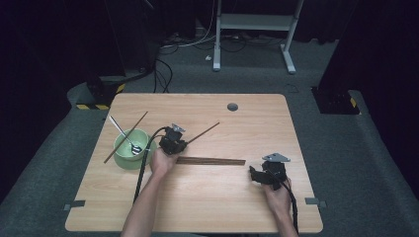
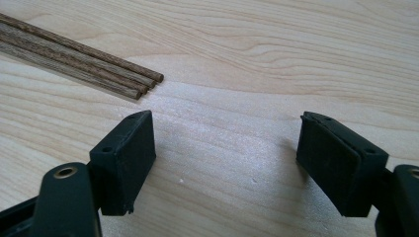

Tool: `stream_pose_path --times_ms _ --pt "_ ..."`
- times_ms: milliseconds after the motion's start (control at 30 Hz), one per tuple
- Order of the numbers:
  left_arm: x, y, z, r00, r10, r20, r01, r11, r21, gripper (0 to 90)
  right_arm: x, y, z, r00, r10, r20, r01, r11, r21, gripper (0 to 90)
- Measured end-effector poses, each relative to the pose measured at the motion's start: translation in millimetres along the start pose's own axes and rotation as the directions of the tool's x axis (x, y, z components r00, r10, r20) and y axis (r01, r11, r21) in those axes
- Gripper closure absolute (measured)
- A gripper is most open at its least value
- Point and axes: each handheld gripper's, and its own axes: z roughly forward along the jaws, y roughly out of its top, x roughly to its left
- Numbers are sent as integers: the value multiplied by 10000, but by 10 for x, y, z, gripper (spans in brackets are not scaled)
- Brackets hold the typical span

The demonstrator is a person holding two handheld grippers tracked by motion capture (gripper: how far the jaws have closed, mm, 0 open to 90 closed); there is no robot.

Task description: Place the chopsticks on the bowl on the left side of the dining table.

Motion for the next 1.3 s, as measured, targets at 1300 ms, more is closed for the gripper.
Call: stream_pose_path --times_ms 1300 --pt "55 -120 -199 9994 -276 210 282 9992 -289 844 2 1 0 10000 16 -2 -16 10000 10 223"
